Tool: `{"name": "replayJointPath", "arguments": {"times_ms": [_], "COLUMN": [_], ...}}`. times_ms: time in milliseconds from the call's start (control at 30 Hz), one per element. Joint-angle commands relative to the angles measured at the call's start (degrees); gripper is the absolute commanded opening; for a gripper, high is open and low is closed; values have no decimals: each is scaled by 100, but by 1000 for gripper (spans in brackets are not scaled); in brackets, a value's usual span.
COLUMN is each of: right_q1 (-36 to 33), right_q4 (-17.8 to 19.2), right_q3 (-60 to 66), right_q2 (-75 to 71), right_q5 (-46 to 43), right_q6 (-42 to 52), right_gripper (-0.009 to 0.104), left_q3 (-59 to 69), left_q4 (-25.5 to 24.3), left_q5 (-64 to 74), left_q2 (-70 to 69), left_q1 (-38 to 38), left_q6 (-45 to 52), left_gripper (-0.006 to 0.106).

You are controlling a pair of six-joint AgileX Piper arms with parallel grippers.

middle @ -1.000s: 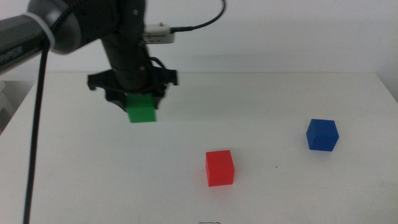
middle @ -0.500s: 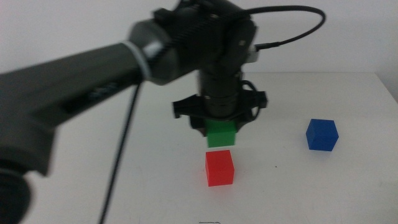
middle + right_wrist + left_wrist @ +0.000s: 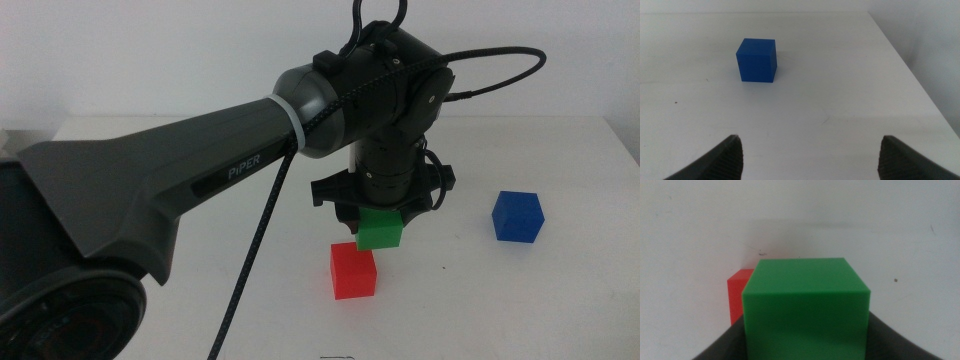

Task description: Stack red cubes first, then green, then blue cubes in a specific spot.

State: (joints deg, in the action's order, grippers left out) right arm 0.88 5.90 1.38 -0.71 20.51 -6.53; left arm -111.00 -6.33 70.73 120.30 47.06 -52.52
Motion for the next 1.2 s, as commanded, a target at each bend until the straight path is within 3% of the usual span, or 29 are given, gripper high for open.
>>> {"name": "replayJointPath", "arguments": {"times_ms": [0, 1167], "right_q1": [-11, -11], "right_q4": [90, 95], "right_q3": [-41, -41], "right_q2": [-86, -86], "right_q5": [-350, -350], "right_q6": [46, 46], "right_gripper": [71, 71], "left_q3": [-174, 565], "left_q4": [-34, -33], "left_q5": [458, 458], "left_q2": [-363, -706], "left_q1": [34, 27], "left_q6": [-101, -129], "left_gripper": [-2, -2]}}
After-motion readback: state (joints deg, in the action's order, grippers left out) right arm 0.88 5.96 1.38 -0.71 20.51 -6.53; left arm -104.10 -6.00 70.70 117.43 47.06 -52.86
